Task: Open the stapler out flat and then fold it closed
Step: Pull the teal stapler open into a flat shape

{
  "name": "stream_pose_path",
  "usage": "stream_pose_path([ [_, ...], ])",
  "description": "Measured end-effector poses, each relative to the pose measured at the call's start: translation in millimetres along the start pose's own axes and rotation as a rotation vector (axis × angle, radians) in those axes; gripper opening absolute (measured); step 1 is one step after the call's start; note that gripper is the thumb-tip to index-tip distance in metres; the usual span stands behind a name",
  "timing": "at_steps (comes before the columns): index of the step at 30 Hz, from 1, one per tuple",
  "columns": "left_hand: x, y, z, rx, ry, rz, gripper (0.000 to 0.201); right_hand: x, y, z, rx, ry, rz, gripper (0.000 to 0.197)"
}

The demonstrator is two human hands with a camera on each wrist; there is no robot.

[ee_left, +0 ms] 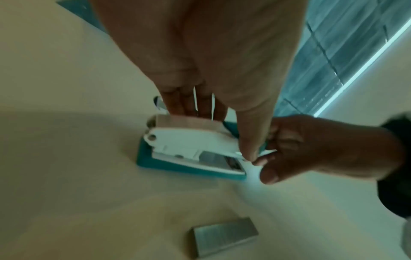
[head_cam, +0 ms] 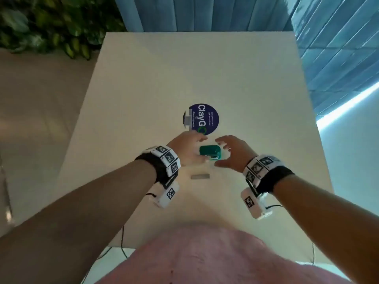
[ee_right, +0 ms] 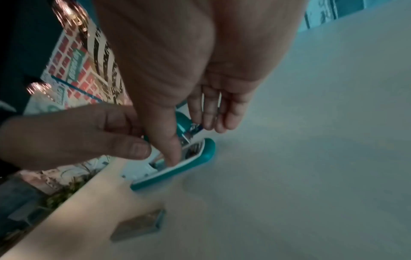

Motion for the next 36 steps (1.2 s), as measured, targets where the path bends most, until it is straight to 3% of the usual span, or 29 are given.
stream_pose_path([
  [4, -8, -9, 20, -0.049, -0.028, -0.006, 0.049, -5, -13, -2, -0.016, 0.065, 0.021, 0.05],
  [9, -8, -12, 22, -0.085, 0.024, 0.005, 0.037, -4, -19, 1, -0.023, 0.091, 0.008, 0.044],
  [16, 46, 20, 16, -0.159, 0.126, 0.15, 0.032, -5, -19, 2, 0.036, 0.052, 0.027, 0.035],
  [22, 87, 70, -43, -0.033, 0.073, 0.235, 0.026, -5, -20, 1, 0.024, 0.065, 0.027, 0.033],
  [27, 70, 83, -99, 0.124, 0.043, 0.232, 0.023, -7, -21, 3, 0.002, 0.079, 0.019, 0.033],
  [32, 52, 69, -103, 0.14, -0.006, 0.185, 0.025, -7, -18, 0, -0.015, 0.075, 0.026, 0.03],
  [36, 39, 55, -88, 0.089, -0.026, 0.15, 0.045, -7, -13, -6, -0.034, 0.119, 0.027, 0.041],
])
Point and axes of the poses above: each hand's wrist, its own y-axis away from the middle knuckle, its own x-axis out of the back of the hand, z = x × y, the point moved 5 cm from there along -y, towards the middle knuckle, and after that the axes turned 2 degrees about -z, right-handed, at the moved point
